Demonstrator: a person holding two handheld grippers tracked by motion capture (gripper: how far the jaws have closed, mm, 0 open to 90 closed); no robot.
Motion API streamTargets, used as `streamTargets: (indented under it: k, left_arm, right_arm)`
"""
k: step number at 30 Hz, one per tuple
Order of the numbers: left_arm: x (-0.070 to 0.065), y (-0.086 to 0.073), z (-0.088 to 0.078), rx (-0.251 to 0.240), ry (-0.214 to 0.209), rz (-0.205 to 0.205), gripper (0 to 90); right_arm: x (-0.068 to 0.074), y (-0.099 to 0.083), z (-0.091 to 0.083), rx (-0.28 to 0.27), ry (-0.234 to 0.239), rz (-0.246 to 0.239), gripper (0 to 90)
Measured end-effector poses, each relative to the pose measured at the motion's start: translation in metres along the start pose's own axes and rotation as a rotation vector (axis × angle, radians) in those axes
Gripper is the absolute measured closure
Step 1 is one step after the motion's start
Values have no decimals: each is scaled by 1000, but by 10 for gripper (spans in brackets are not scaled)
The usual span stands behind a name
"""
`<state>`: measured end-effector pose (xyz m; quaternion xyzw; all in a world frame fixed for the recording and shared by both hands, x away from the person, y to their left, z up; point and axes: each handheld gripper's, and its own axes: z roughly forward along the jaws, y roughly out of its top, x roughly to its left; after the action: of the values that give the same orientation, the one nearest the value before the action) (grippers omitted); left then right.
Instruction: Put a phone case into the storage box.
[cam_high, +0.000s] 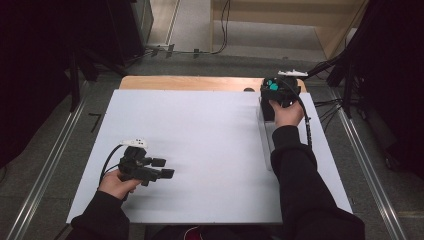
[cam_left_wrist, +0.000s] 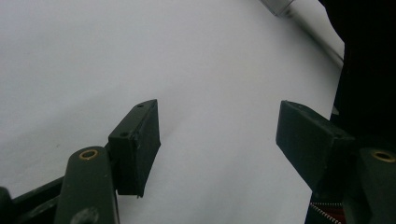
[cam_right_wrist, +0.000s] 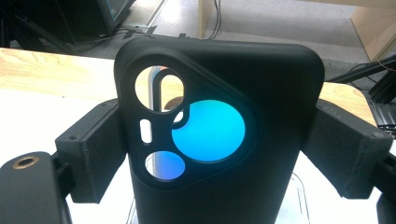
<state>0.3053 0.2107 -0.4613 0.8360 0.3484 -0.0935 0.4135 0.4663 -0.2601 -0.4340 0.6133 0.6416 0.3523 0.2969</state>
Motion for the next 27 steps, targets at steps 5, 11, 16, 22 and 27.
streamTargets:
  k: [5,11,16,22,27]
  left_arm:
    - [-1,0,0,0,0,1,311]
    - [0,0,-1,-4,1,2,311]
    - [-1,0,-1,-4,0,3,311]
    - [0,0,-1,-5,0,2,311]
    - [0,0,-1,-6,0,3,311]
  right_arm:
    - [1,0,2,0,-5,3,100]
    - [2,0,3,3,-15,2,100]
    - [2,0,4,3,-14,7,99]
    - [1,0,6,5,-4,9,92]
    - [0,0,7,11,20,19,21]
